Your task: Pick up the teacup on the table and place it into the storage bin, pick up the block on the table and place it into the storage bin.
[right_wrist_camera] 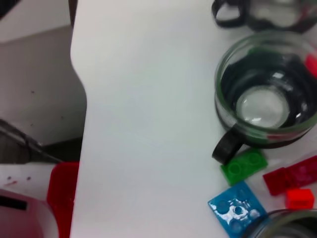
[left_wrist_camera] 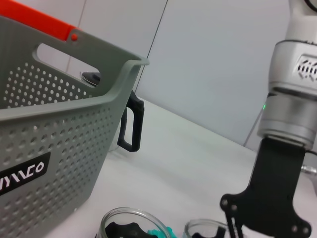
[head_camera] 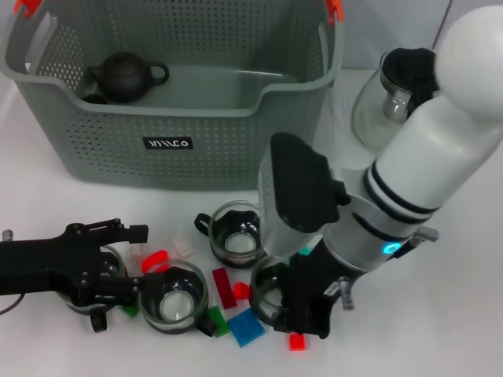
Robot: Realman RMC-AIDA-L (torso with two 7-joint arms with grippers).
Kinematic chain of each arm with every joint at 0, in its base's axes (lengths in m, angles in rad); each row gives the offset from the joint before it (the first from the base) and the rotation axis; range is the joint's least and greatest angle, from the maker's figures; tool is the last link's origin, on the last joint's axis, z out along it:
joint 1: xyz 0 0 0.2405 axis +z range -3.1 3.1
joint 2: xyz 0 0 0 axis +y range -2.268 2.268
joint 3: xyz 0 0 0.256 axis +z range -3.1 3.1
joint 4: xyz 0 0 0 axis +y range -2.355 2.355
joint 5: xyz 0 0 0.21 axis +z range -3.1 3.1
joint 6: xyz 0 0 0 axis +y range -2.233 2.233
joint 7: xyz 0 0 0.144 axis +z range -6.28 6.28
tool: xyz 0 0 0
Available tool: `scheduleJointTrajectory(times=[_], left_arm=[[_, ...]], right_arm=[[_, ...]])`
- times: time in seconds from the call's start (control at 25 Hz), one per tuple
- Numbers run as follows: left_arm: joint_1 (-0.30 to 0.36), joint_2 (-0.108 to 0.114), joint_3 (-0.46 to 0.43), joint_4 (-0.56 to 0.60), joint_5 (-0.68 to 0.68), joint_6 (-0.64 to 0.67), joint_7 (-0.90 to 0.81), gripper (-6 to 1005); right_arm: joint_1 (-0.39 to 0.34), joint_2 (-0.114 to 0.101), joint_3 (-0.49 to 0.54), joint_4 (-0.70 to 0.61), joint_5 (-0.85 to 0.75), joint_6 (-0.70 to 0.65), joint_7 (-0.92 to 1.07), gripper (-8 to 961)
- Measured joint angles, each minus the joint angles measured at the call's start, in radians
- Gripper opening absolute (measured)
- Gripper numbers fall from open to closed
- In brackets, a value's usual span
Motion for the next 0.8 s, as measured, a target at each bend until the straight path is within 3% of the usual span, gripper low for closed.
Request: scheduleJointTrajectory(times=[0.4, 0.8], left_arm=[[0.001, 0.000, 0.000, 0.000, -0.009, 0.016, 0.000, 949], [-0.008, 0.001, -0.003, -0.009, -0.009, 0.078, 0.000, 949]], right_arm=[[-0.081, -0.002, 0.251, -0.212, -0.056, -0.225, 0.019, 66], [-0.002, 0.001, 0.481, -0.327, 0.019, -0.388, 0.112, 63]])
